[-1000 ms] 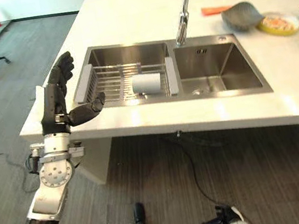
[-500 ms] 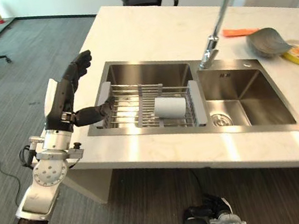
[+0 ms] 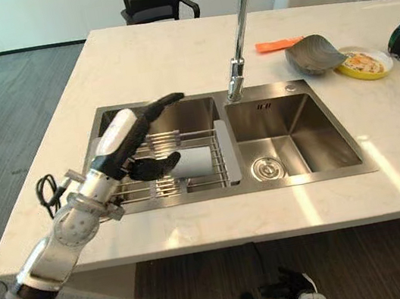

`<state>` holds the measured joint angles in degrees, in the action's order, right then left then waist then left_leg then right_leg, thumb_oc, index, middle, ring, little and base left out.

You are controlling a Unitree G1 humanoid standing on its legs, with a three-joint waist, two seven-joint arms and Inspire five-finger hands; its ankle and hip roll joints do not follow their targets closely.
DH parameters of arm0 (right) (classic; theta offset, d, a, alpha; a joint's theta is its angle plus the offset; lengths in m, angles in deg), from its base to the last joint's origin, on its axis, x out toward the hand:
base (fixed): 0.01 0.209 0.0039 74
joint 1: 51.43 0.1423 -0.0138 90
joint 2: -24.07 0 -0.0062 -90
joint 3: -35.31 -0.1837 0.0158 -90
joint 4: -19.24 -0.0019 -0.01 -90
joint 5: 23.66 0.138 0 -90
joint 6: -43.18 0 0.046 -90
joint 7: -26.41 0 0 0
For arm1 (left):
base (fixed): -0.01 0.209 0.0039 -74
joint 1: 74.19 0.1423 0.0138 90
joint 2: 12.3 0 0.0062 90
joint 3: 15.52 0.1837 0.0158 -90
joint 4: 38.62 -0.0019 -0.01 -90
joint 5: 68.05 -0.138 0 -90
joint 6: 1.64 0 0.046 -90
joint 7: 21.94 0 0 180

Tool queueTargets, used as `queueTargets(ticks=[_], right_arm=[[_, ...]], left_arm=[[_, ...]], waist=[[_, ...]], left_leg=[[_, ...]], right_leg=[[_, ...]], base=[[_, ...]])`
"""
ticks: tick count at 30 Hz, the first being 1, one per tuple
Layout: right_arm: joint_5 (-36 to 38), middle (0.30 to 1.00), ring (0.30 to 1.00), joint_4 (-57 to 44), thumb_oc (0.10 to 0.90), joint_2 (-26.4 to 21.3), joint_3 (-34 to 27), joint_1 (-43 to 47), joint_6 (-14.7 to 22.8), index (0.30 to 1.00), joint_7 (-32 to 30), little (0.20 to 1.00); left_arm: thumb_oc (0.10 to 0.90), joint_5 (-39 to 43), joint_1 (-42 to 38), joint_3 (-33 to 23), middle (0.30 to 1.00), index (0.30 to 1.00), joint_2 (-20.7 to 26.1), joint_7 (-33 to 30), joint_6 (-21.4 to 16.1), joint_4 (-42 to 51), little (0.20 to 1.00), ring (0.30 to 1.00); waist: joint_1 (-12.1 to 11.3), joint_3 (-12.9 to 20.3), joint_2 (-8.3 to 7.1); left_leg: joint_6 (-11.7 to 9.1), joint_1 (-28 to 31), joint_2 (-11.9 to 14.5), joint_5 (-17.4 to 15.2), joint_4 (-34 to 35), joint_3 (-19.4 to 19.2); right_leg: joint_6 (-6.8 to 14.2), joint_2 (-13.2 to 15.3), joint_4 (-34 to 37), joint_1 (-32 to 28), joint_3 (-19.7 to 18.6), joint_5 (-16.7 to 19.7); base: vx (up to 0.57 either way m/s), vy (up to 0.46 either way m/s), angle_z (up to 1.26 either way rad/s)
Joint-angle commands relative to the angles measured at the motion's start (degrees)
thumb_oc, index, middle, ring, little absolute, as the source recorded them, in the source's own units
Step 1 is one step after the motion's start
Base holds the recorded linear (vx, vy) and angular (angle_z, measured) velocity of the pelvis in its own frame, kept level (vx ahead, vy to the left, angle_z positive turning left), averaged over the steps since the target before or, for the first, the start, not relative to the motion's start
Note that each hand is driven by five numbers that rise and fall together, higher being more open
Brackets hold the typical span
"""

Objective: Place the dishes in the dishwasher.

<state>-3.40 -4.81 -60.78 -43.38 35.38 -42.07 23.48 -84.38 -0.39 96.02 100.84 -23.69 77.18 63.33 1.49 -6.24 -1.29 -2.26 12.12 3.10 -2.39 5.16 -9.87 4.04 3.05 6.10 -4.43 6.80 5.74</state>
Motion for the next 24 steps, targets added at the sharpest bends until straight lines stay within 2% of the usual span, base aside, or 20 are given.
queueTargets(ticks=[1, 5, 14, 24], right_arm=[[-1.27, 0.9, 0.9, -0.28, 0.8, -0.37, 1.81, 1.6, 0.36, 0.9, 1.12, 0.9], [-2.3, 0.9, 0.9, 0.52, 0.8, -0.88, 2.23, 1.13, -0.18, 0.9, 2.0, 0.9], [-2.51, 0.9, 0.9, 0.67, 0.8, -1.65, 2.81, 1.16, -0.74, 0.9, 2.43, 0.9], [-2.37, 0.9, 0.9, 0.57, 0.8, -1.74, 3.73, 1.63, -1.22, 0.9, 3.19, 0.9]], left_arm=[[0.8, -3.07, -8.88, -0.14, 0.9, 0.9, -1.31, -1.02, -0.35, -1.7, 0.9, 0.9], [0.8, -5.56, -14.43, 3.01, 0.9, 0.9, -2.45, -1.11, 1.47, -9.96, 0.9, 0.9], [0.8, -9.33, -19.96, 6.05, 0.9, 0.9, -4.31, -3.13, 5.7, -26.74, 0.9, 0.9], [0.8, -9.65, -18.74, 3.99, 0.9, 0.9, -3.59, -4.29, 8.24, -31.29, 0.9, 0.9]], waist=[[1.37, 1.93, -0.2], [2.42, 1.76, 0.27], [3.89, 1.73, 1.09], [3.01, 1.75, 1.23]], left_leg=[[-4.08, -2.28, 2.89, 0.32, -0.16, -1.64], [-4.42, -1.93, 3.48, 0.42, -0.16, -2.65], [-4.9, -1.36, 4.23, 0.78, -0.16, -3.9], [-5.03, -1.5, 4.18, 0.97, -0.16, -3.6]], right_leg=[[5.53, 4.09, -1.1, -3.86, 0.64, -6.73], [5.36, 3.77, -1.1, -3.57, -0.19, -6.61], [5.16, 3.13, -1.1, -3.31, -0.97, -6.57], [5.1, 3.21, -1.1, -3.63, -0.35, -6.75]], base=[[0.04, -0.048, -0.36], [0.02, -0.024, -0.36], [0.02, -0.022, -0.13], [0.0, -0.001, 0.0]])
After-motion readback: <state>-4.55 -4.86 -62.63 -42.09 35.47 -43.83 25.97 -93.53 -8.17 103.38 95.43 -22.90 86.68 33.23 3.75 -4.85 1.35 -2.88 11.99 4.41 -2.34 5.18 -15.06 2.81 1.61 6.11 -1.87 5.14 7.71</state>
